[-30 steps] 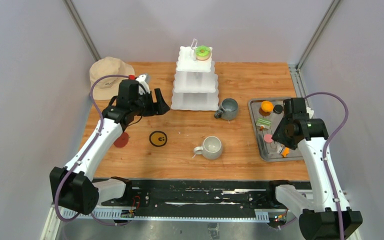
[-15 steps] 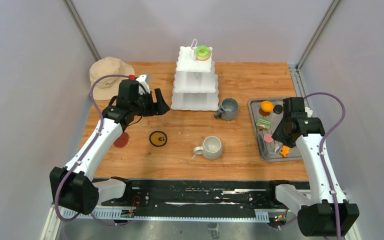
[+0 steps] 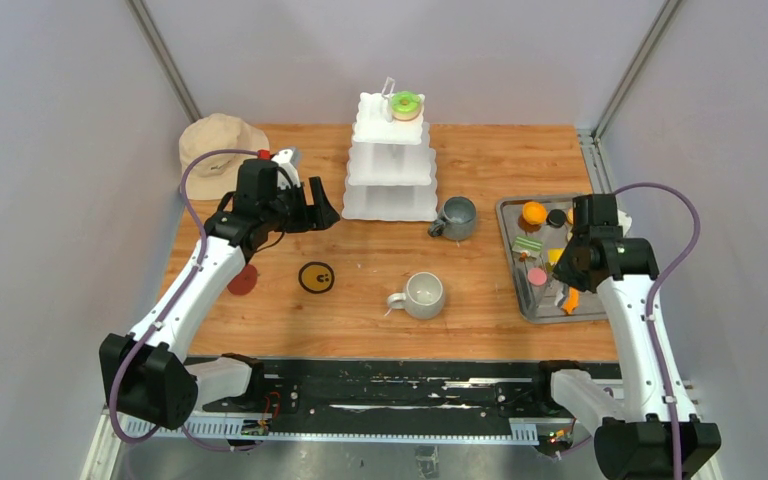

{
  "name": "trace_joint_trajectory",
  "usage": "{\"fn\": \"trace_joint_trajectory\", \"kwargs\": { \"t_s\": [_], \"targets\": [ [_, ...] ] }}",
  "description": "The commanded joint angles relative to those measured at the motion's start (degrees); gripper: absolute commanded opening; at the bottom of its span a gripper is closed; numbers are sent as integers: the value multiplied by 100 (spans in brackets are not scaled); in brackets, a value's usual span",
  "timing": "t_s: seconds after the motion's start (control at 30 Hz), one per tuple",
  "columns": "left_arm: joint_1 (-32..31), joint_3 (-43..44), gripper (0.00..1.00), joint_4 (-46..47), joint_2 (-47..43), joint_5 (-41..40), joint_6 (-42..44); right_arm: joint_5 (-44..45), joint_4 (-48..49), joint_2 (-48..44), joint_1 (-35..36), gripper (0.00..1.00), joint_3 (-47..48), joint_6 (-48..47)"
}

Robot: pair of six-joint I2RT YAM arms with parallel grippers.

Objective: Serve the afternoon tea

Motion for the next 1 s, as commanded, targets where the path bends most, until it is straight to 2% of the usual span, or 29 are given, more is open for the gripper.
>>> {"fn": "trace_joint_trajectory", "kwargs": {
  "t_s": [0.0, 0.17, 0.3, 0.43, 0.57, 0.77, 0.97],
  "targets": [
    [-43, 153, 80, 57, -39, 29, 96, 1, -175, -93, -95, 1, 492, -212],
    [-48, 200, 80, -30, -59, -66, 123, -317, -245, -43, -87, 1, 1047, -607],
    [-48, 283, 80, -186, -78, -253, 149, -992, -212, 64, -36, 0, 1877, -1176],
    [-40, 421, 80, -392, -49, -623, 114, -1733, -2, 236, 349, 1, 2562, -1521],
    [-38, 486, 80, -534, -63, -941, 8, -2196, 582, 304, 1274, 1, 2961, -1730],
    [-33, 436, 80, -607, -194, -1138, -73, -2148, 1151, 708, 2993, 1, 3531, -2228],
    [-39, 402, 80, -708, -349, -1265, -69, -2034, 1300, 1379, 3820, 1, 4033, -2580]
  ]
}}
